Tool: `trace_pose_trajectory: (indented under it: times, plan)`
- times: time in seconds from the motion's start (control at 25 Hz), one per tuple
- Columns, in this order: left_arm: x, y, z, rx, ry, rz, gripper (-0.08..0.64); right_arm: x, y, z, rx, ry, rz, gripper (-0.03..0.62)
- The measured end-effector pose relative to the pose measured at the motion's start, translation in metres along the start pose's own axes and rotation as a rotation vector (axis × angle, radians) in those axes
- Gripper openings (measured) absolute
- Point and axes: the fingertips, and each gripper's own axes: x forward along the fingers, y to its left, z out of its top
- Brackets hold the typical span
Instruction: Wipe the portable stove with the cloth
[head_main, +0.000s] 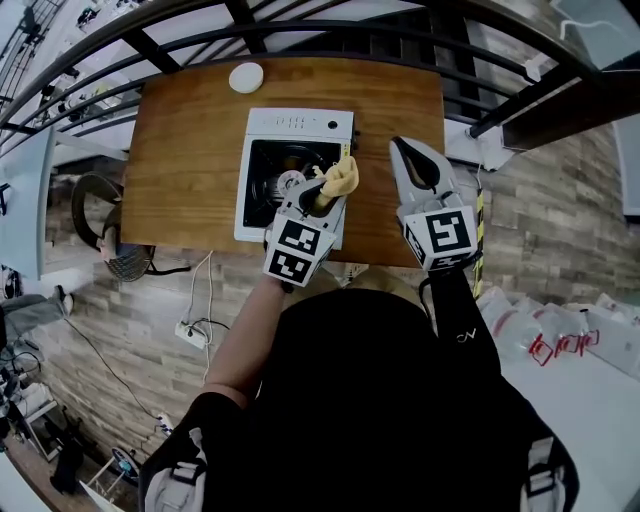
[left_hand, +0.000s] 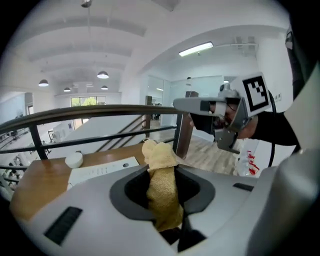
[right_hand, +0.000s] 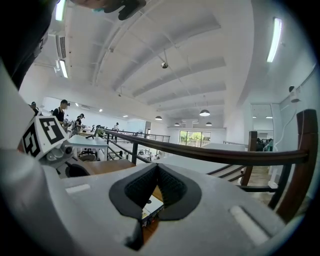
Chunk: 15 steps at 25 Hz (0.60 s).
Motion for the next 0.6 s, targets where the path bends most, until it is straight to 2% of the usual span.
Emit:
trace_pose_trajectory:
  times: [0.32, 0.44, 0.6]
  plan:
    - [-0.045, 0.076, 0.048, 0.014, -0.138, 0.074, 0.094, 0.023, 0.018, 0.024, 0.020, -0.018, -0.082, 0.003]
    - [-0.068, 0.103, 0.068, 0.051, -0.214, 0.117, 0.094, 0.033, 0.032, 0.030, 0.035, -0.016, -0.102, 0.004]
    - [-0.087, 0.132, 0.080, 0.091, -0.242, 0.136, 0.094, 0.046, 0.053, 0.034, 0.043, -0.009, -0.128, 0.005]
